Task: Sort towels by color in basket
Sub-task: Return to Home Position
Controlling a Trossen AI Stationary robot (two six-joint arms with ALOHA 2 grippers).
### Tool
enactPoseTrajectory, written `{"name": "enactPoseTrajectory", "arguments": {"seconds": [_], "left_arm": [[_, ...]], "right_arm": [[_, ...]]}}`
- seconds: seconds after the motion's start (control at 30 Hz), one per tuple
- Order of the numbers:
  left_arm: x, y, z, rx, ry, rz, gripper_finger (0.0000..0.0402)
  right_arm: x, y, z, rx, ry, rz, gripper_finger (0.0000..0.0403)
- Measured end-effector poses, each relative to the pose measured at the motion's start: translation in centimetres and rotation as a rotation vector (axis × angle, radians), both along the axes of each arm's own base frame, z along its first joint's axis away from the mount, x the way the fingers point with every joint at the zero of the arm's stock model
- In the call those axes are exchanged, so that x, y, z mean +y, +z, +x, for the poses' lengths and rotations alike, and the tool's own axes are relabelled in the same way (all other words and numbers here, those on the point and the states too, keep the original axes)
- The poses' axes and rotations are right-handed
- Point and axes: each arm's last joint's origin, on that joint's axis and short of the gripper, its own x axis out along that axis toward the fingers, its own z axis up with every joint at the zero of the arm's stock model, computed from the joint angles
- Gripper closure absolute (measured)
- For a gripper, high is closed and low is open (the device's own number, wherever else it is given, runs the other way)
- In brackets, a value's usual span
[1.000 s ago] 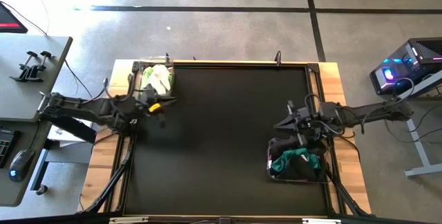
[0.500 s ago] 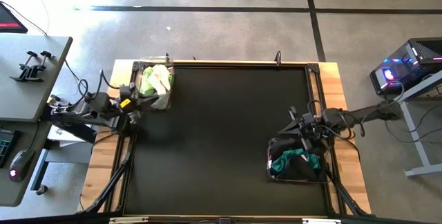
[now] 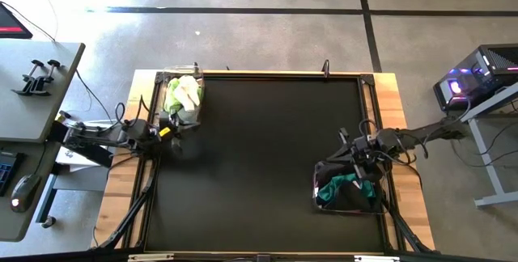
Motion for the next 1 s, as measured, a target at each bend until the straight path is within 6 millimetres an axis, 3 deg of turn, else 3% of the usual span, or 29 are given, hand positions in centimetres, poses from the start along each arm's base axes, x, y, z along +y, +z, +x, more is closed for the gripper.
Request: {"name": "enactPoseTrajectory", "arguments": {"seconds": [0.2,0.43,0.7,0.87,1.0], "left_arm": [[-0.1,-1.0,0.4,-0.047,-0.009,0.006,0.0401],[-0.1,-1.0,0.4,-0.005,-0.021,0.151,0.0401],[-0.4,-1.2,0.5,0.077,-0.123,0.464,0.0401],[-0.2,-1.3,0.6,0.102,-0.094,0.491,0.0401],[-0.1,-1.4,0.8,0.112,-0.078,0.413,0.0401]], "right_arm": [[-0.2,0.0,-0.6,-0.01,0.002,0.015,0.0402],[-0.2,0.0,-0.6,0.004,-0.001,0.059,0.0402],[-0.2,0.0,-0.6,0.026,-0.003,0.131,0.0402],[-0.2,0.0,-0.6,0.026,-0.003,0.131,0.0402],[-0.2,0.0,-0.6,0.025,-0.004,0.129,0.0402]]}}
